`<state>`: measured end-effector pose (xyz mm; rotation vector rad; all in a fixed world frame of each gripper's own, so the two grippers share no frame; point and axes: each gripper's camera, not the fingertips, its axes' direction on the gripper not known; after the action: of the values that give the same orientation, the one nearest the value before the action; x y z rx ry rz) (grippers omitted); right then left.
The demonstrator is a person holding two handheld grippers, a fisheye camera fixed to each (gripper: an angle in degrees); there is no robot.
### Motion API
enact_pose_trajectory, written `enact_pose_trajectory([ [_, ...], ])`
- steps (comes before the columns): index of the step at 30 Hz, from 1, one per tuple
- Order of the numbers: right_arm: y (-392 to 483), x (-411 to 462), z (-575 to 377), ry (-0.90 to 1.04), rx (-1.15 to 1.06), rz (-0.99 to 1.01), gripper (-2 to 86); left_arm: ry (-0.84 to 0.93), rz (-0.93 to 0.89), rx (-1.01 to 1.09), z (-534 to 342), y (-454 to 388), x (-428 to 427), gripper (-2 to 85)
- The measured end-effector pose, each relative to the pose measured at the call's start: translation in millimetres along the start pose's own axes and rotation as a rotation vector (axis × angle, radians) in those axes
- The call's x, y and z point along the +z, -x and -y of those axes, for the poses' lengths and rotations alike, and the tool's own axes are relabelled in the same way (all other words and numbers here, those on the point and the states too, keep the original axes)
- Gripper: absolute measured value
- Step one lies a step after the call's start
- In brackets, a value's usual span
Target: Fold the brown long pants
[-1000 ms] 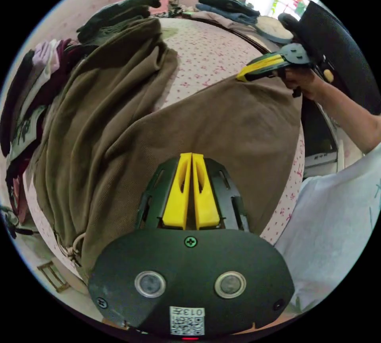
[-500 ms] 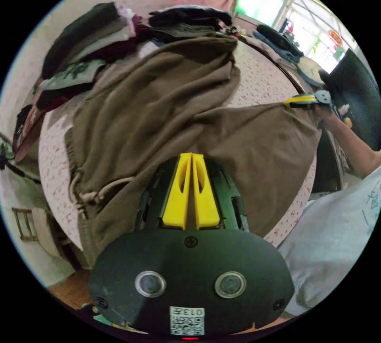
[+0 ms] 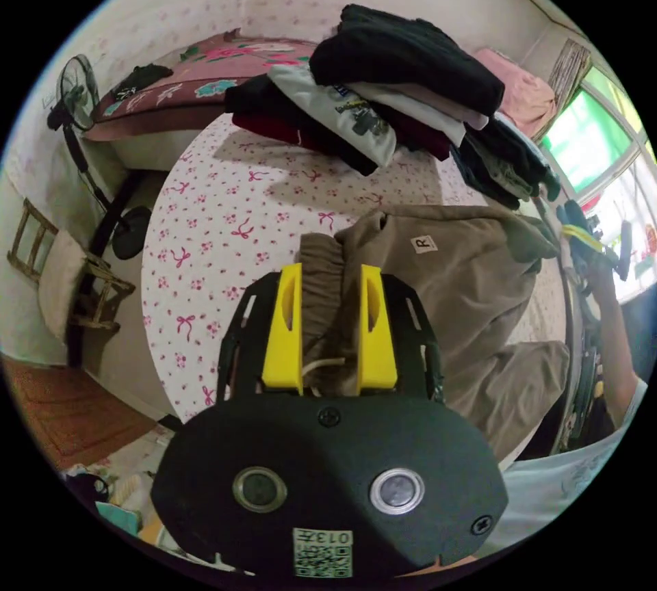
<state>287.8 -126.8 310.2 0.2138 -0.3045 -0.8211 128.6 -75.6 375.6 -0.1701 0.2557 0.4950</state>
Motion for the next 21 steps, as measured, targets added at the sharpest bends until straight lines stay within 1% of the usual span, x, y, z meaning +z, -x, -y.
enact_pose_trajectory([
  [1, 0, 6, 12, 0.019, -0.019, 0.003, 9.3, 0.026, 0.014, 0.032, 7, 0, 4, 13.2],
  [4, 3, 46, 58, 0.166, -0.118, 0.016, 10.9, 0.109, 0.031, 0.075, 19, 2, 16, 14.5],
  [5, 4, 65, 68, 0.255, -0.143, 0.045, 10.7, 0.155, 0.028, 0.077, 21, 4, 22, 14.7],
  [6, 5, 85, 73, 0.354, -0.168, 0.062, 9.7, 0.178, 0.030, 0.079, 21, 4, 25, 14.4],
  [7, 5, 94, 73, 0.399, -0.175, 0.062, 7.8, 0.201, 0.054, 0.078, 20, 5, 28, 13.7],
  [8, 5, 110, 69, 0.483, -0.184, 0.052, 3.9, 0.206, 0.087, 0.093, 20, 2, 26, 12.6],
  [9, 4, 118, 63, 0.531, -0.188, 0.036, 3.3, 0.213, 0.099, 0.100, 19, 1, 24, 12.1],
  [10, 3, 117, 59, 0.523, -0.188, 0.032, 3.1, 0.215, 0.114, 0.122, 18, -3, 20, 9.8],
  [13, -16, 63, 41, 0.290, -0.097, 0.088, 2.9, 0.155, 0.151, 0.170, 8, -10, -6, 6.0],
  [15, -40, -7, 4, 0.052, 0.016, 0.151, 2.8, 0.061, 0.126, 0.179, -7, -10, -31, 5.6],
  [16, -45, -25, -10, -0.001, 0.034, 0.152, 2.8, -0.006, 0.117, 0.188, -20, -12, -51, 5.6],
  [17, -55, -61, -42, -0.102, 0.076, 0.161, 2.8, -0.083, 0.119, 0.218, -37, -16, -72, 5.6],
  [18, -66, -94, -79, -0.195, 0.137, 0.187, 2.9, -0.119, 0.124, 0.240, -46, -19, -82, 5.6],
  [19, -71, -110, -101, -0.238, 0.180, 0.208, 2.9, -0.181, 0.141, 0.280, -67, -26, -101, 5.6],
  [21, -87, -149, -195, -0.381, 0.402, 0.316, 3.1, -0.251, 0.149, 0.309, -101, -34, -124, 5.9],
])
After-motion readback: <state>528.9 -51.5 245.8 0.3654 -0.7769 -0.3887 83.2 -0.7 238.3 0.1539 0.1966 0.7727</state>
